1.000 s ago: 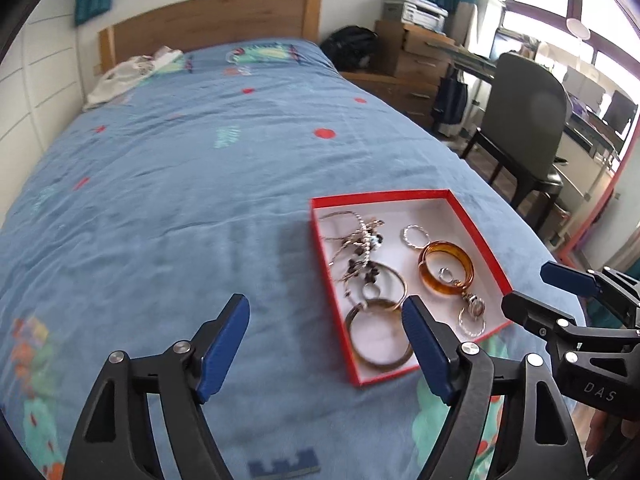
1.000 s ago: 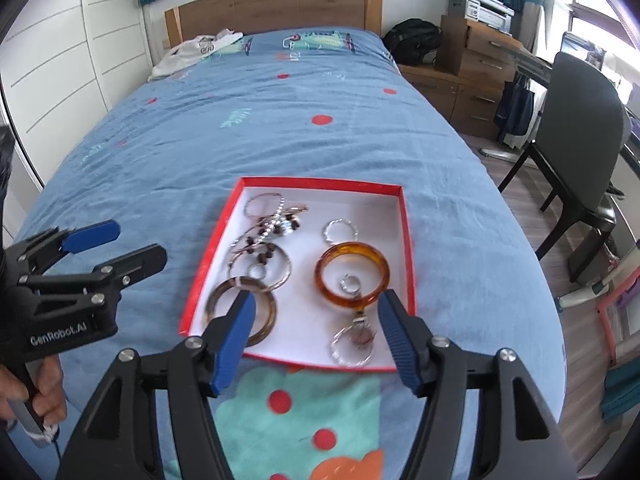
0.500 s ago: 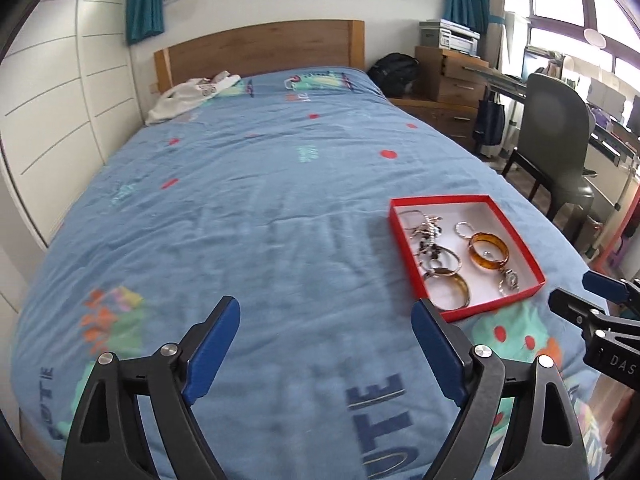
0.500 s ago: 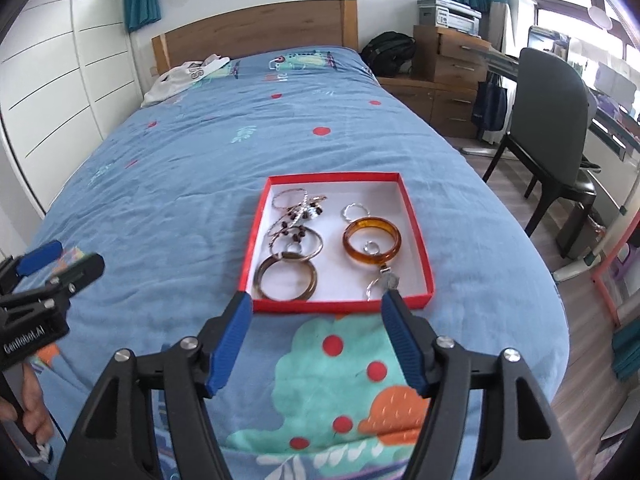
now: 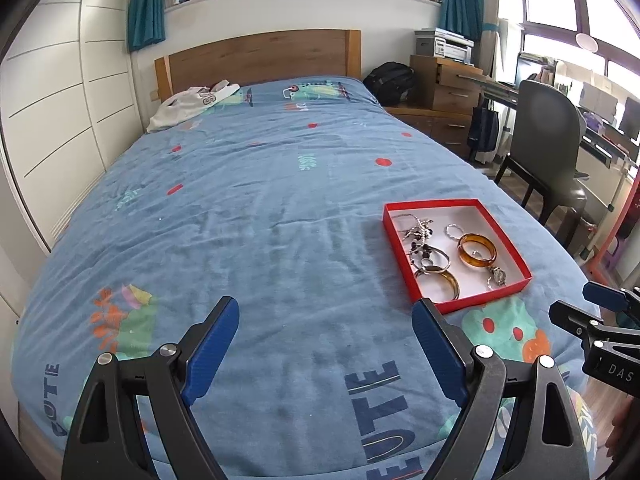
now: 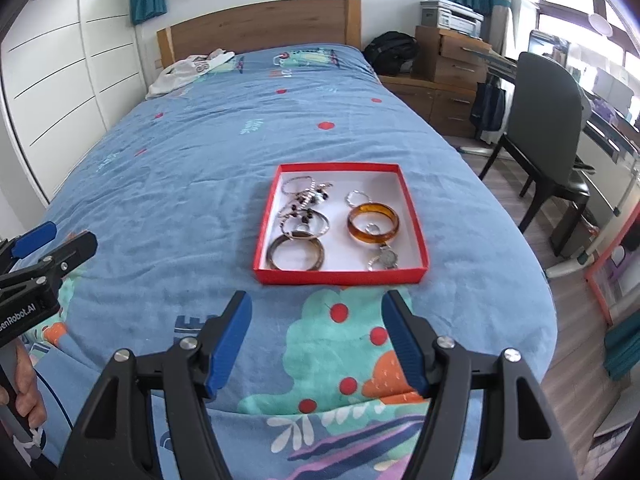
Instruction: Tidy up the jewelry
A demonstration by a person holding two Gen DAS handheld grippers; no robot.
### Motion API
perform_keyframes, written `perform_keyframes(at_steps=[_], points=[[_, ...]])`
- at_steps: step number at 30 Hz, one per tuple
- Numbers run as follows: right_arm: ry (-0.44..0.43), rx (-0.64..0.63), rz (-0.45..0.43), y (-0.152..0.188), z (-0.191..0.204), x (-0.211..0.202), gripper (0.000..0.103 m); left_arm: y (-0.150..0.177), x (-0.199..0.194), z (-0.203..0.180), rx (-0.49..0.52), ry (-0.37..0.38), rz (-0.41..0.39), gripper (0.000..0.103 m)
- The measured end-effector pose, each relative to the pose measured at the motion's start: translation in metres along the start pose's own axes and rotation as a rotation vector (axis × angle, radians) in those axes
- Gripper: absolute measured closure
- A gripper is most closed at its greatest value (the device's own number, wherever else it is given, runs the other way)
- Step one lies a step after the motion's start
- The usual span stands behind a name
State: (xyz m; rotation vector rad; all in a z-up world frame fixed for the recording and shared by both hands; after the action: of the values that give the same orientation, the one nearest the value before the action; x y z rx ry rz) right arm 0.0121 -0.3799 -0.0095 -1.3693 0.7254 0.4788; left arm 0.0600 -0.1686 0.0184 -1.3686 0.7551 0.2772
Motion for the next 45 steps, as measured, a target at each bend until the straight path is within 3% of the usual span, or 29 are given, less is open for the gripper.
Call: perform_keyframes(at_steps=[14, 45], points=[[0.056, 0.049, 0.022, 0.013, -0.036, 0.008, 0.037, 0.008, 0.015, -0.016, 0.036, 0.010, 0.021, 0.015], [0.035, 0.052, 0.061, 0.016, -0.038, 0.047, 0.037, 0.019, 0.056, -0.006, -0.005, -0.010, 0.100, 0.010]])
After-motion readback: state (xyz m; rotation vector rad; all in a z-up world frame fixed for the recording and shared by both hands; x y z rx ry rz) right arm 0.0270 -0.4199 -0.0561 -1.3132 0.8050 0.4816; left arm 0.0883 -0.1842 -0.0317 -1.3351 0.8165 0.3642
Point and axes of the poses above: each gripper's, at about its wrist camera, not at the fingertips, and x roughly the way its jaws point, z to its left, y to its underside, the point moved 5 cm from there along x, roughly the way its jaws point, and after that the axes turned 2 degrees about -z, right-handed, at the moved point
